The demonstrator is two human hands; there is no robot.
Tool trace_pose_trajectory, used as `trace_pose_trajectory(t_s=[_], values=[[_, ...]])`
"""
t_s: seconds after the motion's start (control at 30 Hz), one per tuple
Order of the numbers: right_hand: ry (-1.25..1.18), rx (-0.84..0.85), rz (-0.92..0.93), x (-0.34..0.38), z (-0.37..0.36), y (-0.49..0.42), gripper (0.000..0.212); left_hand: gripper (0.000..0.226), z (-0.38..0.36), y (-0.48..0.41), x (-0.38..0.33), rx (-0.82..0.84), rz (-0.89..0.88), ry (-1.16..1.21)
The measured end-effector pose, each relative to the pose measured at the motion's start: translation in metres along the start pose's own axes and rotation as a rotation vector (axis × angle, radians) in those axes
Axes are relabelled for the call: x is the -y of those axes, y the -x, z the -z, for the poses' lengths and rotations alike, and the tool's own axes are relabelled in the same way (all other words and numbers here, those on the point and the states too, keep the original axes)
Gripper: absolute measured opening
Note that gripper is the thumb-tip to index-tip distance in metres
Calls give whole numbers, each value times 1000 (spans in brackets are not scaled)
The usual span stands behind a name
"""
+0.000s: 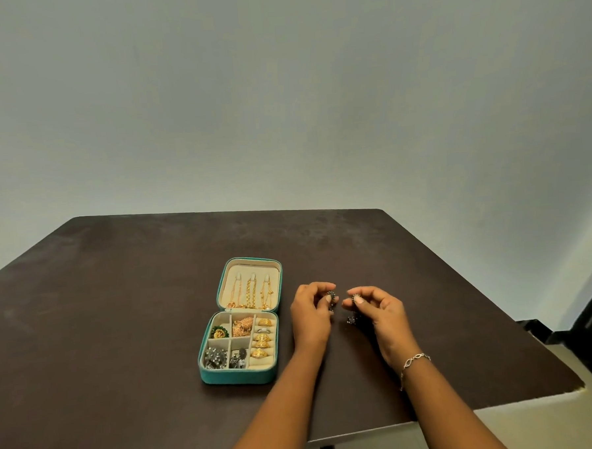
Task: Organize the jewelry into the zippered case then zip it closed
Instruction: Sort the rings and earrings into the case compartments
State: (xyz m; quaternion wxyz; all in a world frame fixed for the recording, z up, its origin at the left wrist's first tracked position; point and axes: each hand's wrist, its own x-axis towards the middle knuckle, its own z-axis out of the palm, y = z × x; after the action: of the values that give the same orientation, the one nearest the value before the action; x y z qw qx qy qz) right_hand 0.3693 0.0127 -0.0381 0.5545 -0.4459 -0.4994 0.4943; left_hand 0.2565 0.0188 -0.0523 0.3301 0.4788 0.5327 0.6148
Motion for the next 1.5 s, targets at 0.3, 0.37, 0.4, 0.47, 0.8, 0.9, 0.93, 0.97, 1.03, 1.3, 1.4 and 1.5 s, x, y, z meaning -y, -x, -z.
trace_pose_trajectory(t_s=[0.3, 0.37, 0.4, 0.47, 0.8, 0.9, 0.93, 0.97, 1.03, 1.3, 1.4, 1.5], values=[[-36, 19, -39, 13, -5, 15, 15, 32, 13, 21, -10, 74, 31, 96], [-19, 30, -16, 17, -6, 15, 15, 32, 16, 23, -11, 80, 37, 112], [-3, 37, -3, 20, -6, 15, 15, 31, 17, 23, -11, 78, 41, 124], [43, 49, 22, 27, -5, 14, 16, 28, 18, 24, -15, 78, 49, 138], [69, 81, 53, 72, 7, 10, 16, 15, 19, 29, -52, 63, 117, 398], [59, 87, 57, 82, 7, 11, 15, 13, 26, 29, -61, 71, 122, 398], [49, 92, 51, 85, 6, 12, 16, 13, 29, 29, -64, 71, 119, 397], [39, 96, 42, 88, 5, 13, 18, 13, 31, 30, -67, 69, 117, 399], [27, 102, 20, 93, 2, 15, 27, 15, 36, 31, -72, 60, 110, 406], [18, 184, -25, 96, -12, 21, 46, 13, 58, 31, -83, 100, 35, 364], [24, 210, -29, 96, -19, 23, 47, 14, 68, 33, -87, 78, 13, 372], [18, 241, -29, 96, -26, 27, 48, 15, 78, 35, -89, 19, -58, 348]])
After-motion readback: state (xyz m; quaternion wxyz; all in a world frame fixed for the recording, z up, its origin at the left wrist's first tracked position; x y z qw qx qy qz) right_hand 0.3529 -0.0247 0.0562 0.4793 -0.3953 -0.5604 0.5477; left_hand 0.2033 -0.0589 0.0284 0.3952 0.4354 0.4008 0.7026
